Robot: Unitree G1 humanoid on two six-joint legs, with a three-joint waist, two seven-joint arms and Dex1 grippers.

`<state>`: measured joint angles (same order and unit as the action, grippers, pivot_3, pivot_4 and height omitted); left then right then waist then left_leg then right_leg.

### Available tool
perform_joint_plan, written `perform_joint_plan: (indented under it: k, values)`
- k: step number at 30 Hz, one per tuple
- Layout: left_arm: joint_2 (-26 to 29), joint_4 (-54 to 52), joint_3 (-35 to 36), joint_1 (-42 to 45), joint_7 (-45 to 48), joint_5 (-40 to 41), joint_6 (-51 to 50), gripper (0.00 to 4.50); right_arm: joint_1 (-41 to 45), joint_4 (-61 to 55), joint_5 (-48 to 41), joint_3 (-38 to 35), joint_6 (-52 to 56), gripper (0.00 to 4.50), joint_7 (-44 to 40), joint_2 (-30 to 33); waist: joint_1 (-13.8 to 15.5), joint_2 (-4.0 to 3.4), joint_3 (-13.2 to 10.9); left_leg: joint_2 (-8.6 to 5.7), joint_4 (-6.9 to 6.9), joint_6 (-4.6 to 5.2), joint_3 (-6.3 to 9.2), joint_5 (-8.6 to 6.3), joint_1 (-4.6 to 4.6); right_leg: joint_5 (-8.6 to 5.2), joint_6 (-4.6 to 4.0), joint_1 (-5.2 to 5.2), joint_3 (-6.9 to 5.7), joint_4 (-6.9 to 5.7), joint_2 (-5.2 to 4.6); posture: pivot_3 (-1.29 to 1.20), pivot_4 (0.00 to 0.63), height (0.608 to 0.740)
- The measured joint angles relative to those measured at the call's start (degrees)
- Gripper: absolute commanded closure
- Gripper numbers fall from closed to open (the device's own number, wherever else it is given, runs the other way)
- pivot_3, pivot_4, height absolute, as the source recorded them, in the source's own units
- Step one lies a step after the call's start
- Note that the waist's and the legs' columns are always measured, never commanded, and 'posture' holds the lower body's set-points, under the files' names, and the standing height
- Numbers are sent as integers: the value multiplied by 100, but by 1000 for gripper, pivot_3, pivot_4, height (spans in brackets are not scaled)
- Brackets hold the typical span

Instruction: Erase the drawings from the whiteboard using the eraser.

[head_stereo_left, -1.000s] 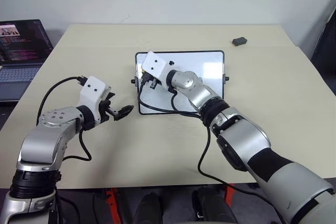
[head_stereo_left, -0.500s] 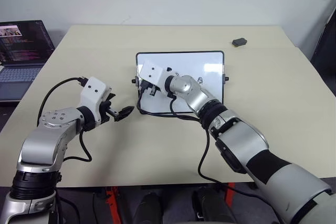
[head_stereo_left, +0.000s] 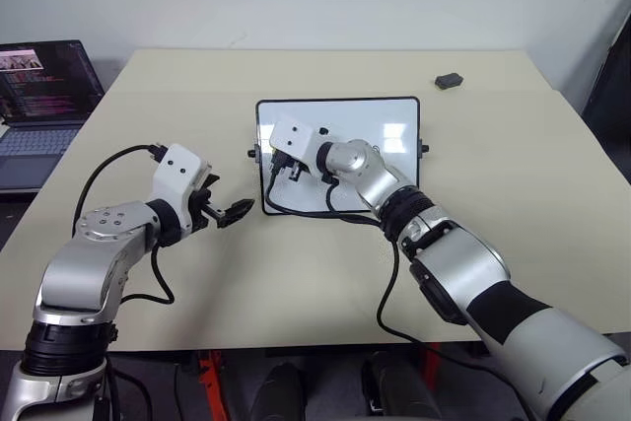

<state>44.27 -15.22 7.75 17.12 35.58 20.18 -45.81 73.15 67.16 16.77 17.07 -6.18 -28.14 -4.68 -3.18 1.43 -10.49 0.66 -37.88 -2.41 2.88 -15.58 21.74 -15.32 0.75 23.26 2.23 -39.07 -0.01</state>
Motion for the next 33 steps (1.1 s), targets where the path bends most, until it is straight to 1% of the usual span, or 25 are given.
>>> perform_joint_plan:
  k: [4, 8, 12, 28, 31, 33]
  values:
    - [-6, 0, 0, 0, 0, 0, 0, 0, -8, -64, -5, -6, 53, 3357, -66, 33, 7, 1, 1, -1, -1, 0, 1, 0, 1, 0, 0, -1, 0, 0, 0, 0, 150, 740]
    - [-23, -2, -5, 2, -2, 0, 0, 0, 7, -66, -12, -29, 35, 3357, 205, 68, 24, 1, 1, -1, -1, -1, 4, 1, 2, 0, 0, -1, -2, 0, 0, 0, 150, 740]
    - [-27, -6, -5, 2, -2, 0, -3, 0, 31, -93, -9, -21, 29, 3357, 209, 210, 61, 2, 1, -3, -4, -1, 4, 1, 1, 0, 0, -3, -2, 1, -1, 0, 150, 740]
    - [-72, -28, -12, 6, -3, 2, -11, 0, -271, -537, 13, 225, 64, 3357, -420, 474, 84, 4, 3, -3, -3, 1, 3, 3, -5, 0, 1, -8, -1, 1, 0, 0, 150, 740]
    - [-79, -31, -13, 7, -4, 6, -13, 0, -336, -703, -24, 199, 84, 3357, -455, 492, 84, 4, 3, -3, -3, 0, 3, 3, -4, 0, 1, -8, -1, 2, 0, 0, 150, 740]
    - [-98, -62, -12, 7, -11, 20, -17, 0, -565, -1093, -318, -46, 303, 3357, -652, 529, 94, 3, 2, -3, -3, 0, 7, 3, 6, 0, 1, -3, -4, 7, -1, 0, 150, 740]
